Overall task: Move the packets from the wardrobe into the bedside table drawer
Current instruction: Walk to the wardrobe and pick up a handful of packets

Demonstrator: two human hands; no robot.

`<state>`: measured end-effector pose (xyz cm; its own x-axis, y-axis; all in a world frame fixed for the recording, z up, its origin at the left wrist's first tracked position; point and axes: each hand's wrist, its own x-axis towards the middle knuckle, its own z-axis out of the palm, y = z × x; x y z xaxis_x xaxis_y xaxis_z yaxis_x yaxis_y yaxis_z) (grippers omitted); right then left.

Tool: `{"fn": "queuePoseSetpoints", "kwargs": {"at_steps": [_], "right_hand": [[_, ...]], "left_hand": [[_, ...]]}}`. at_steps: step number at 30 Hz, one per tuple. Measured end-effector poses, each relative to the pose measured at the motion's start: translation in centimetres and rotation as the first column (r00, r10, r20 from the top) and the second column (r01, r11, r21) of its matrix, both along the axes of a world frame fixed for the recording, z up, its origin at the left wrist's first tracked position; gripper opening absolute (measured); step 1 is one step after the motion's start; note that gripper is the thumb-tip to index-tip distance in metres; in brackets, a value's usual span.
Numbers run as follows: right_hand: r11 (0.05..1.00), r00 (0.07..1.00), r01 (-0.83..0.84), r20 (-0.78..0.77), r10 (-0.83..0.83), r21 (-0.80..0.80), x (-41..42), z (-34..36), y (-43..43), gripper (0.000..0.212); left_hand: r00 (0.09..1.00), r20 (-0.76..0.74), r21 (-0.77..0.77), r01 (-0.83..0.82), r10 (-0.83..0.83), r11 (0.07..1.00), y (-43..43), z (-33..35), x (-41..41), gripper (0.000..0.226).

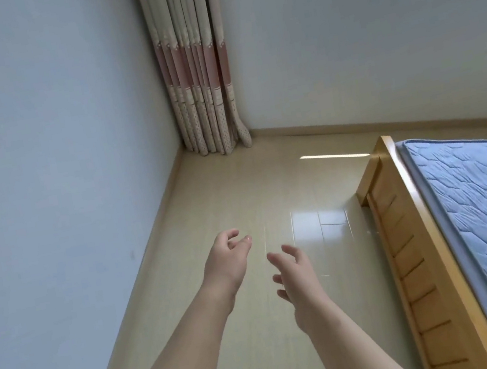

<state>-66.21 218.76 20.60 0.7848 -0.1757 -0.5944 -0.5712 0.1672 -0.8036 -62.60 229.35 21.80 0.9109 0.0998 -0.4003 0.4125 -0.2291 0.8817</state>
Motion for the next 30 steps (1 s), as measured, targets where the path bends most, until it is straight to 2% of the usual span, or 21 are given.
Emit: {"fn": "queuePoseSetpoints", "kwargs": {"at_steps": [5, 10, 20, 30], "right_hand": [[0.994, 0.994, 0.107, 0.011, -0.107, 0.017, 8.5, 0.5, -3.4, 0.048], [0.979, 0.979, 0.205, -0.003, -0.205, -0.016, 17.2, 0.1, -10.4, 0.046], [0.969, 0.969, 0.244, 0.06, -0.242, -0.043, 41.3, 1.9, -26.1, 0.045], [0.906, 0.905, 0.422, 0.061, -0.421, -0.013, 66.0, 1.0, -36.7, 0.043]], "left_hand": [[0.998, -0.01, 0.025, 0.068, -0.068, 0.997, -2.5, 0.2, 10.2, 0.036], [0.991, -0.02, 0.001, 0.133, -0.133, 0.991, -9.6, -0.2, 20.7, 0.034], [0.992, -0.013, -0.054, 0.121, -0.122, 0.991, -25.0, 1.3, 43.4, 0.031], [0.957, 0.028, -0.061, 0.291, -0.289, 0.955, -36.6, 1.4, 69.9, 0.032]]}}
